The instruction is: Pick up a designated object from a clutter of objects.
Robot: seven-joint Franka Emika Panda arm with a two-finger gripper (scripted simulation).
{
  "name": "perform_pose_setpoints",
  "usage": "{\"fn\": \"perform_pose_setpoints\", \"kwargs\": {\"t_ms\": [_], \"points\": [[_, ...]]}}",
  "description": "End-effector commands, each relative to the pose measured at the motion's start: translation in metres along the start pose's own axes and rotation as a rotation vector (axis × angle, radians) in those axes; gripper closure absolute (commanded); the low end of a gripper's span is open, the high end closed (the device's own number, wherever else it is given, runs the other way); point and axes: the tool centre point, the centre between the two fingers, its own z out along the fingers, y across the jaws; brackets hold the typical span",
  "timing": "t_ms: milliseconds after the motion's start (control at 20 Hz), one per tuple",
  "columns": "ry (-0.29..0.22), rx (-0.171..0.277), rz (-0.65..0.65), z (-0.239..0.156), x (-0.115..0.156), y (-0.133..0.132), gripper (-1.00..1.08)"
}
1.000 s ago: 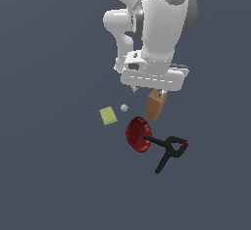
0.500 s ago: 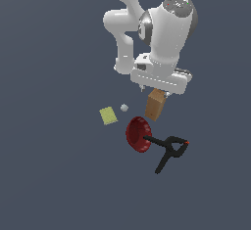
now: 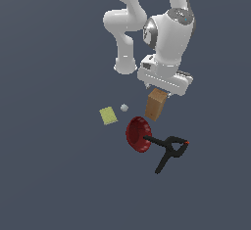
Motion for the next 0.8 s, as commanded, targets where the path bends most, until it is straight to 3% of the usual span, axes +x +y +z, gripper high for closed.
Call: {"fn": "perform_pose_setpoints", "kwargs": {"t_ms": [0,750], "points": [[0.001,0.002,0.036,0.005,-0.007,-0.001,-0.92],[0.002,0.004,0.103,0.015,-0.022,-0.001,-0.92]]}}
